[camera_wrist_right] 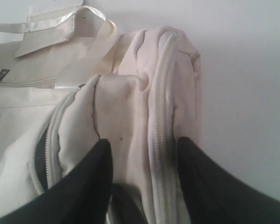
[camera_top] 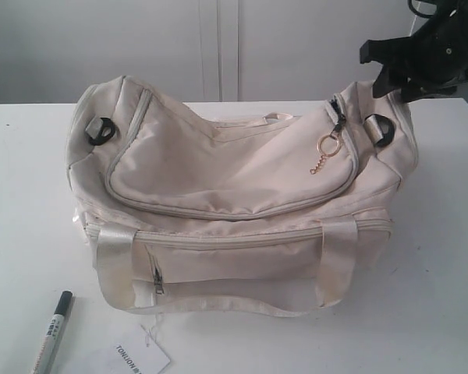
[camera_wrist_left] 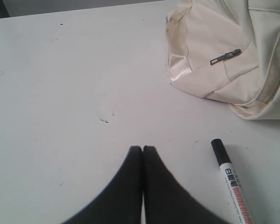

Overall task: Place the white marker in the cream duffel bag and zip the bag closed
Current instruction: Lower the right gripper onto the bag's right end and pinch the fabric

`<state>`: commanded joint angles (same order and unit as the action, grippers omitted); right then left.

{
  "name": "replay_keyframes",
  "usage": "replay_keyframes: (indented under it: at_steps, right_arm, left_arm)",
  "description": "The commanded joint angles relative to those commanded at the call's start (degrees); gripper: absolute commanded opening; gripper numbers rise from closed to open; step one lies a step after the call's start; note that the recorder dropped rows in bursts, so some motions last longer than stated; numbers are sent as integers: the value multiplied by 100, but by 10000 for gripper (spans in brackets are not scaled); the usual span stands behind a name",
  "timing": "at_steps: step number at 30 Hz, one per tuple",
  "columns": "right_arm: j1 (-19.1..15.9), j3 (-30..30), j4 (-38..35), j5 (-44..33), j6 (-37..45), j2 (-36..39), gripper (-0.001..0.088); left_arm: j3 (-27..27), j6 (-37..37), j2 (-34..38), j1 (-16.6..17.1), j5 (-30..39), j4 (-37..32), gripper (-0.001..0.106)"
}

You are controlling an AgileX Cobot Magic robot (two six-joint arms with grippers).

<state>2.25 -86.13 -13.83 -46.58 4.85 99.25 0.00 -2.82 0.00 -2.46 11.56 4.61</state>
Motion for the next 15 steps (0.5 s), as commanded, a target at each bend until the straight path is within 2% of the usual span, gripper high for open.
replay_keyframes:
  at_steps: [15]
  right_arm:
    - [0, 0, 44, 58, -47, 330, 432]
  left_arm:
    - [0, 0, 0, 0, 0, 0, 0]
